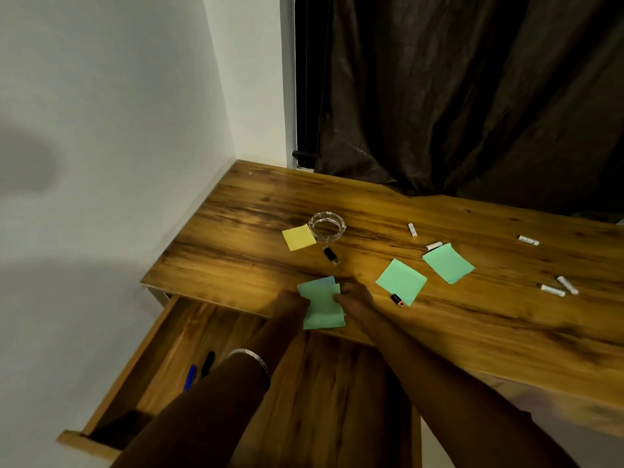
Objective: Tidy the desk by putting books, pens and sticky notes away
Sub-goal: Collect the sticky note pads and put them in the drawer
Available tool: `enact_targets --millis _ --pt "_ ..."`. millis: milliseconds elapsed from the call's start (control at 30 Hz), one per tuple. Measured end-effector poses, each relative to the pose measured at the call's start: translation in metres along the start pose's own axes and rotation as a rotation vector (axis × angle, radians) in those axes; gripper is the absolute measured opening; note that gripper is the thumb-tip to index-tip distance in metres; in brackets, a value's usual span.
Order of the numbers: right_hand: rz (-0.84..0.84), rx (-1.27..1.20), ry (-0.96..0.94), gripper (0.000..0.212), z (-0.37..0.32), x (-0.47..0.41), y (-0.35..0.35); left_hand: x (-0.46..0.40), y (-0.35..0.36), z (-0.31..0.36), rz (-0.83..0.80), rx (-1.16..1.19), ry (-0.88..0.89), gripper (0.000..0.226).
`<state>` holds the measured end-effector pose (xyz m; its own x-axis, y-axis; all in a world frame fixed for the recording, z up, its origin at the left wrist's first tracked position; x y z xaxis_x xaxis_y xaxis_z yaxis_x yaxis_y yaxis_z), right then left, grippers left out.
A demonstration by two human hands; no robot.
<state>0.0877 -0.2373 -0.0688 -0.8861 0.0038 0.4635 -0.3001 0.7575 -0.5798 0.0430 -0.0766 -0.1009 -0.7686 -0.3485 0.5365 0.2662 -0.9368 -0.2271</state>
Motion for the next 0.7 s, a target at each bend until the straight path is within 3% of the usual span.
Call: enact_targets --millis 200,367,500,700 --pt "0.084 0.094 0.0 0.029 0.011 0.011 -0.001 0.012 0.006 0.0 -0.066 -0.006 0.012 0.039" --pt "0.151 0.001 0.042 0.013 0.021 0.019 -0.006 0.013 0.005 0.003 -0.035 -0.106 0.17 0.031" --pt "0.077 -0.091 0.069 0.015 0.036 0.024 -0.004 0.02 0.004 -0.003 -0.025 -0.141 0.163 0.035" --pt "-0.184 -0.251 0.205 0.015 0.056 0.057 -0.004 0.031 0.012 -0.021 -0.092 -0.204 0.21 0.035"
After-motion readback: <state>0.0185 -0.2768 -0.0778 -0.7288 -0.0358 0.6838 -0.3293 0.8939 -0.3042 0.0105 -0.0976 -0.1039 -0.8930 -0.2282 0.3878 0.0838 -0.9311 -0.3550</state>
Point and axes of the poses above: each hand's wrist, its own x-axis away from the middle knuckle, its own y-axis out of the palm, z = x × y, the point moved 7 cm from there along -x, towards the middle knuckle, and after that the axes turned 2 degrees about y, right-handed, at the moved point
